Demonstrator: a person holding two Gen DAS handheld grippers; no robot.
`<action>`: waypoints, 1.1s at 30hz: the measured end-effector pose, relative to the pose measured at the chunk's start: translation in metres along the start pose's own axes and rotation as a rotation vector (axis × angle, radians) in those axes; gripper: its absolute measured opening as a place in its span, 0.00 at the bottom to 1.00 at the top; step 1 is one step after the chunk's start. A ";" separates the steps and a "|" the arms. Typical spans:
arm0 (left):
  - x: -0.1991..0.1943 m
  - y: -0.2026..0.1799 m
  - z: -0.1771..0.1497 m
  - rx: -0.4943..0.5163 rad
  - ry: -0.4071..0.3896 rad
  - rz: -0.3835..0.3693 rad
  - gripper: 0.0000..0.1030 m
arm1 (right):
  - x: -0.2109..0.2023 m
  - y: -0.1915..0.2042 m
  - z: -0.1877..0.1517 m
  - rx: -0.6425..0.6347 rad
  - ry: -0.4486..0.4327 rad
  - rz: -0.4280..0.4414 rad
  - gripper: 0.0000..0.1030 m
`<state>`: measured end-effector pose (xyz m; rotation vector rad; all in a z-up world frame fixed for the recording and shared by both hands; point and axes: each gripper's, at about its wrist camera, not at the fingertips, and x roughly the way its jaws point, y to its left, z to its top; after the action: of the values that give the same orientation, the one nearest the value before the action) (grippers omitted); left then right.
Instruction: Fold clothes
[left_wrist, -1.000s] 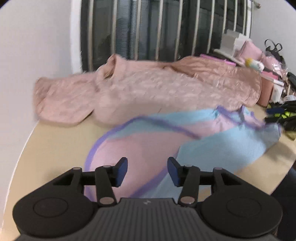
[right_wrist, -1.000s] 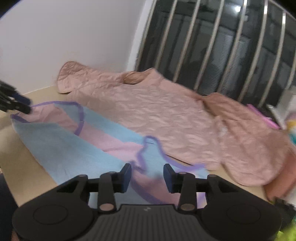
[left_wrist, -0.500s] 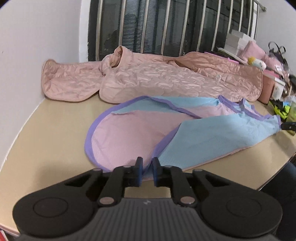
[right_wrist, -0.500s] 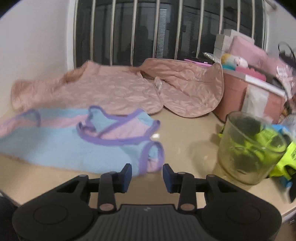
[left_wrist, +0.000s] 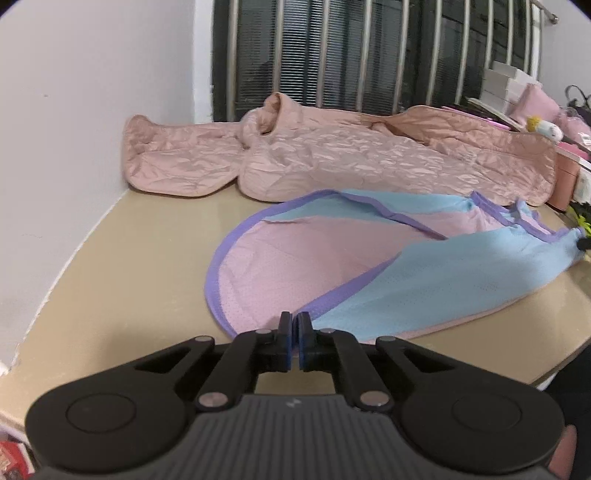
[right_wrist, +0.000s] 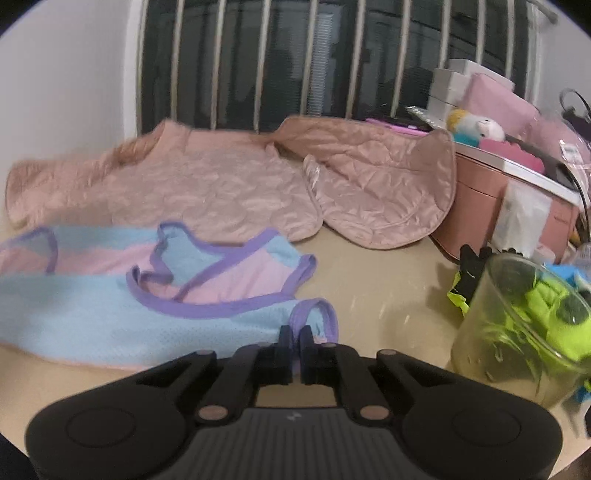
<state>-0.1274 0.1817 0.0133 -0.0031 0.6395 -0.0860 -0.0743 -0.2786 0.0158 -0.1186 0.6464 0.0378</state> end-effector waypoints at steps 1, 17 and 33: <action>-0.002 0.001 -0.001 -0.009 -0.003 -0.001 0.02 | 0.000 0.000 -0.001 -0.004 0.008 -0.002 0.03; -0.028 -0.015 0.022 0.002 -0.044 0.028 0.48 | -0.041 0.006 -0.009 -0.046 0.033 0.006 0.37; 0.118 -0.063 0.116 -0.122 0.151 -0.191 0.64 | 0.058 0.076 0.097 -0.133 0.015 0.341 0.25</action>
<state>0.0313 0.1061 0.0376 -0.1777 0.7941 -0.2335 0.0240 -0.1917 0.0502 -0.1358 0.6734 0.4095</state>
